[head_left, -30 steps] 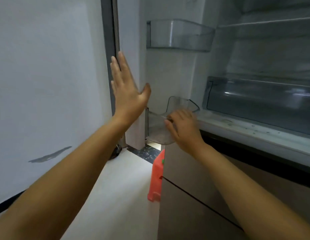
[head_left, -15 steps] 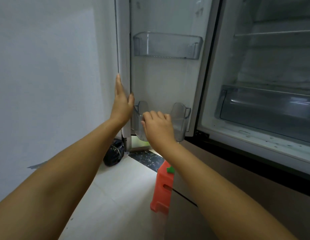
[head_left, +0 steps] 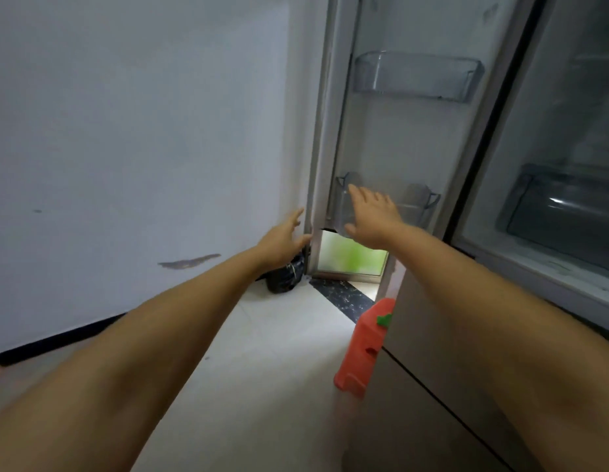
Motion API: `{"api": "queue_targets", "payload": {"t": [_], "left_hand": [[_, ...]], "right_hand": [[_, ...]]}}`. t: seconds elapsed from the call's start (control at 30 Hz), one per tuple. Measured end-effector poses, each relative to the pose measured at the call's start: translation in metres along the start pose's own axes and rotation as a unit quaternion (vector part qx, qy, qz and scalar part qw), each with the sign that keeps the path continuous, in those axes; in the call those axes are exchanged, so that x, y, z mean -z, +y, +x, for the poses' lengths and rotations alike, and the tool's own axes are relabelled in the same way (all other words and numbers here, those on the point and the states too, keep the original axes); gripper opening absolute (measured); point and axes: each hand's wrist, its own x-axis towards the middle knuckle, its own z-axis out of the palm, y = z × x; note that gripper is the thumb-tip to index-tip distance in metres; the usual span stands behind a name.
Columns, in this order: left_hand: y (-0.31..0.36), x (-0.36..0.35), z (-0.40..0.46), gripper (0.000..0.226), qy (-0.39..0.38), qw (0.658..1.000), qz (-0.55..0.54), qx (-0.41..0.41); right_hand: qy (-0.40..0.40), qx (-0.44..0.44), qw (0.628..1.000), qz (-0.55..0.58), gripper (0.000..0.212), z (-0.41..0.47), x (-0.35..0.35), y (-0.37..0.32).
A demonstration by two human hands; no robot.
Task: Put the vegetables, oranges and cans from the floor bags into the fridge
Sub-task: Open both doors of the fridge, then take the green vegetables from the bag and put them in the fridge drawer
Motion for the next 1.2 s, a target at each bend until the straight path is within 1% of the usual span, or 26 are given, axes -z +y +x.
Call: {"api": "queue_targets", "payload": {"t": [0.03,0.07,0.13,0.17,0.2,0.23,0.33,0.4,0.5,0.6,0.67,0.87,1.03,1.2], "left_hand": [[-0.013,0.0,-0.024,0.058,0.005,1.0,0.004,0.016],[-0.026,0.003,-0.049,0.053,0.015,0.999,0.007,0.035],[-0.05,0.011,-0.094,0.044,0.043,0.997,0.018,0.061],[-0.062,0.017,-0.117,0.041,0.062,0.995,0.025,0.074],[-0.073,0.024,-0.138,0.038,0.08,0.992,0.034,0.089],[-0.085,0.032,-0.16,0.036,0.096,0.989,0.049,0.105],[-0.124,0.058,-0.222,0.034,0.127,0.973,0.116,0.155],[-0.153,0.08,-0.264,0.036,0.145,0.958,0.149,0.199],[-0.197,0.118,-0.327,0.037,0.161,0.932,0.18,0.271],[-0.241,0.163,-0.392,0.036,0.17,0.909,0.193,0.329],[-0.268,0.198,-0.437,0.036,0.171,0.894,0.201,0.363],[-0.339,0.308,-0.544,0.039,0.173,0.86,0.238,0.417],[-0.389,0.369,-0.583,0.038,0.178,0.847,0.236,0.442],[-0.447,0.404,-0.576,0.038,0.165,0.853,0.222,0.442]], "right_hand": [[0.018,0.013,1.0,0.021,0.074,-0.002,-0.003,0.002],[0.054,0.027,0.997,0.052,0.071,-0.008,-0.008,0.0],[0.155,0.053,0.982,0.094,0.058,-0.029,-0.024,-0.009],[0.187,0.068,0.975,0.096,0.052,-0.04,-0.036,-0.02],[0.191,0.083,0.974,0.091,0.048,-0.052,-0.049,-0.035],[0.163,0.096,0.979,0.081,0.046,-0.064,-0.063,-0.054],[0.031,0.129,0.988,0.076,0.049,-0.095,-0.095,-0.132],[-0.011,0.155,0.984,0.092,0.049,-0.11,-0.112,-0.189],[-0.044,0.197,0.973,0.11,0.042,-0.13,-0.126,-0.279],[-0.062,0.246,0.964,0.082,0.037,-0.143,-0.135,-0.365],[-0.08,0.263,0.959,0.076,0.037,-0.149,-0.138,-0.423],[-0.135,0.302,0.94,0.083,0.04,-0.167,-0.14,-0.593],[-0.152,0.348,0.921,0.092,0.04,-0.17,-0.145,-0.694],[-0.171,0.361,0.912,0.089,0.04,-0.133,-0.161,-0.766]]}}
